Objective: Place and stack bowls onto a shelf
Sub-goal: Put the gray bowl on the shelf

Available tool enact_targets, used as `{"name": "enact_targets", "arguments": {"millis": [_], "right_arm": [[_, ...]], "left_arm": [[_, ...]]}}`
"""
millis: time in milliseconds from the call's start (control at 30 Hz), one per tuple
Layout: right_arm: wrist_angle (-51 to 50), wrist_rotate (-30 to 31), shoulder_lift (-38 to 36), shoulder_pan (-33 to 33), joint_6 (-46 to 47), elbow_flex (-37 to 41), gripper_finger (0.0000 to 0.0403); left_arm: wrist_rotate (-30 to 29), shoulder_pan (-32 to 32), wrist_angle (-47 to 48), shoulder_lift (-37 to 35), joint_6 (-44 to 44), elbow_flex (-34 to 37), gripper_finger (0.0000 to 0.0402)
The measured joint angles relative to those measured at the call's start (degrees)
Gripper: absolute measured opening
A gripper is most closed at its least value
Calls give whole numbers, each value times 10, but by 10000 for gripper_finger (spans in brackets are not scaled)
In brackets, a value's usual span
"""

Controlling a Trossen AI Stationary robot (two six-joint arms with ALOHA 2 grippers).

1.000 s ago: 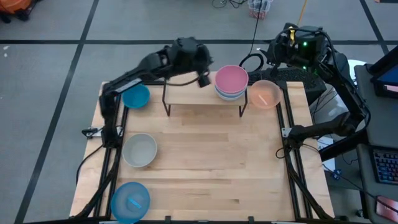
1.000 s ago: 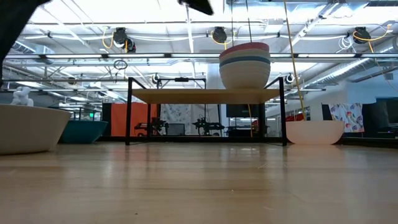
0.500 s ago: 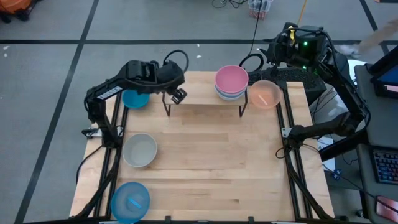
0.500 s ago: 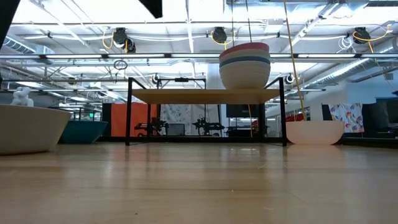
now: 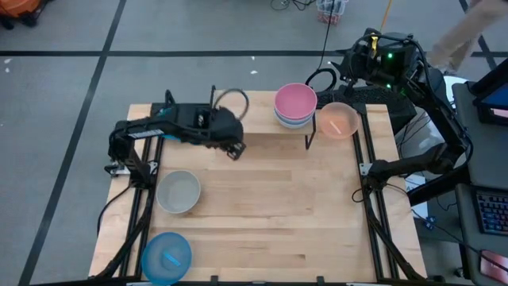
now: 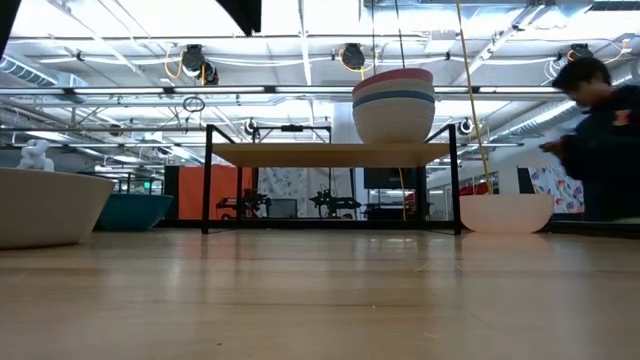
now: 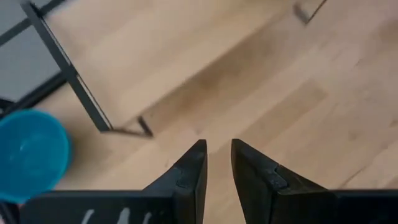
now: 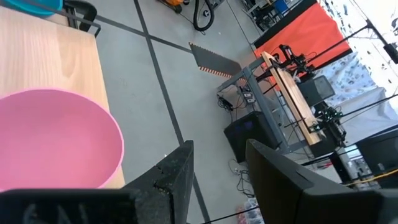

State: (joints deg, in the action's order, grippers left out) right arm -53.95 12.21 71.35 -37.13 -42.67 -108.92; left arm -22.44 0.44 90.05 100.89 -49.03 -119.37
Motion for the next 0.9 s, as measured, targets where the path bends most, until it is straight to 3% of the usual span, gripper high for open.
{"name": "enact_targets", "arguments": {"millis": [100,467,900], "right_arm": [[0,0,0,0,15,0,141],[-1,0,0,0,56,0,141],[2,0,0,0,56,0,141]], "left_arm": [[4,-17,0,-6,-37,42,79],[64,-81,0,-39,-313,232,79],[210,-150,1,-36,-539,371,78]]}}
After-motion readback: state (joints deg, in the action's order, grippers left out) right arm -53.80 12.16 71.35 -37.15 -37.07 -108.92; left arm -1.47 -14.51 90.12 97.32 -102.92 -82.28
